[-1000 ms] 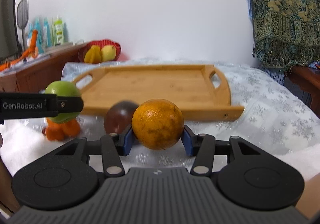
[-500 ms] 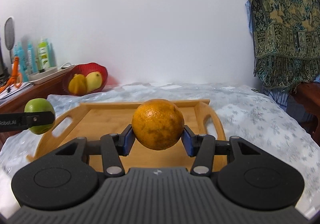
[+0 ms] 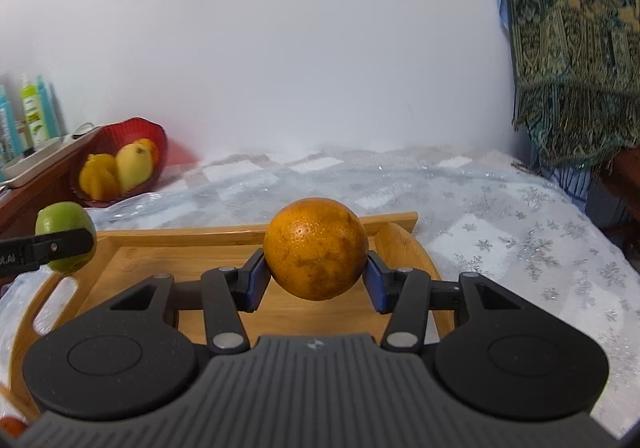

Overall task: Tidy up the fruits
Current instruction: 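Carry the green apple with the left tool while the right tool carries the orange onto the tray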

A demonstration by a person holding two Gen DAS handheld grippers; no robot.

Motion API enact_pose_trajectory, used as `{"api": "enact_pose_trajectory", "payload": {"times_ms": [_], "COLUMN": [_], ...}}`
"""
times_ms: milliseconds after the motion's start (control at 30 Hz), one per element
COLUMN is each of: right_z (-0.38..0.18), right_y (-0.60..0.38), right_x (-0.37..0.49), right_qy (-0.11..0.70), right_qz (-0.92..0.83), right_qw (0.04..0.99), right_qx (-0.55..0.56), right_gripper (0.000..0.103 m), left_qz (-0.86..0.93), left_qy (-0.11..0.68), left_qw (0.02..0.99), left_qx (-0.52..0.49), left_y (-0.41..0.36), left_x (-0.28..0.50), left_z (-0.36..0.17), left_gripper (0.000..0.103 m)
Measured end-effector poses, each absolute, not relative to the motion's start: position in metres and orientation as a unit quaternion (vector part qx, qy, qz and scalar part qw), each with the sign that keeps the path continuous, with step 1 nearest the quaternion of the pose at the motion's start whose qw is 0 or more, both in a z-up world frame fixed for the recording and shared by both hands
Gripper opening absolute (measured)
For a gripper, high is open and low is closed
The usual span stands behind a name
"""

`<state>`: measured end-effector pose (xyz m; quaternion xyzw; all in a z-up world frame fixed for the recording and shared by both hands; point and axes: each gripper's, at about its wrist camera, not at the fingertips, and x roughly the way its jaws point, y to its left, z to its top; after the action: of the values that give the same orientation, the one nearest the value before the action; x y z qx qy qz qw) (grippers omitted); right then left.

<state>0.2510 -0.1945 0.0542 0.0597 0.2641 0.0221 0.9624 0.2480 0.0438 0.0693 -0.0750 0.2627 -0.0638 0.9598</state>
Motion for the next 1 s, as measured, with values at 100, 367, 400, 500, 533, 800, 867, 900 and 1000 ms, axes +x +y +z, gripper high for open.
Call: {"api": "enact_pose_trajectory", "payload": {"times_ms": [100, 367, 400, 500, 533, 800, 867, 900, 1000], "right_z": [0.048, 0.038, 0.036, 0.035, 0.035, 0.033, 0.033, 0.033, 0.032], "right_y": [-0.195, -0.19, -0.189, -0.189, -0.189, -0.188, -0.188, -0.188, -0.188], "right_x": [0.264, 0.278, 0.279, 0.281, 0.282, 0.286, 0.286, 0.286, 0.287], "right_qy": [0.278, 0.301, 0.305, 0.312, 0.314, 0.327, 0.327, 0.327, 0.33], "right_qz": [0.018, 0.021, 0.021, 0.019, 0.018, 0.018, 0.017, 0.017, 0.016], "right_qw": [0.958, 0.952, 0.951, 0.948, 0.948, 0.943, 0.943, 0.943, 0.942], "right_qx": [0.063, 0.057, 0.055, 0.053, 0.053, 0.051, 0.052, 0.052, 0.053], "right_gripper": [0.053, 0.054, 0.054, 0.054, 0.054, 0.054, 0.054, 0.054, 0.054], "left_qz": [-0.06, -0.064, -0.065, -0.065, -0.064, -0.062, -0.061, -0.062, -0.063], "left_qy": [0.278, 0.294, 0.296, 0.3, 0.3, 0.314, 0.314, 0.314, 0.315], "left_qw": [0.956, 0.952, 0.952, 0.95, 0.95, 0.945, 0.945, 0.945, 0.945], "left_qx": [-0.068, -0.057, -0.053, -0.057, -0.059, -0.067, -0.066, -0.065, -0.065], "left_y": [0.044, 0.043, 0.042, 0.043, 0.044, 0.047, 0.047, 0.046, 0.047], "left_x": [0.258, 0.267, 0.268, 0.27, 0.27, 0.275, 0.275, 0.275, 0.275], "left_z": [0.057, 0.04, 0.039, 0.038, 0.038, 0.035, 0.035, 0.035, 0.035], "left_gripper": [0.054, 0.055, 0.055, 0.055, 0.055, 0.055, 0.055, 0.055, 0.055]}}
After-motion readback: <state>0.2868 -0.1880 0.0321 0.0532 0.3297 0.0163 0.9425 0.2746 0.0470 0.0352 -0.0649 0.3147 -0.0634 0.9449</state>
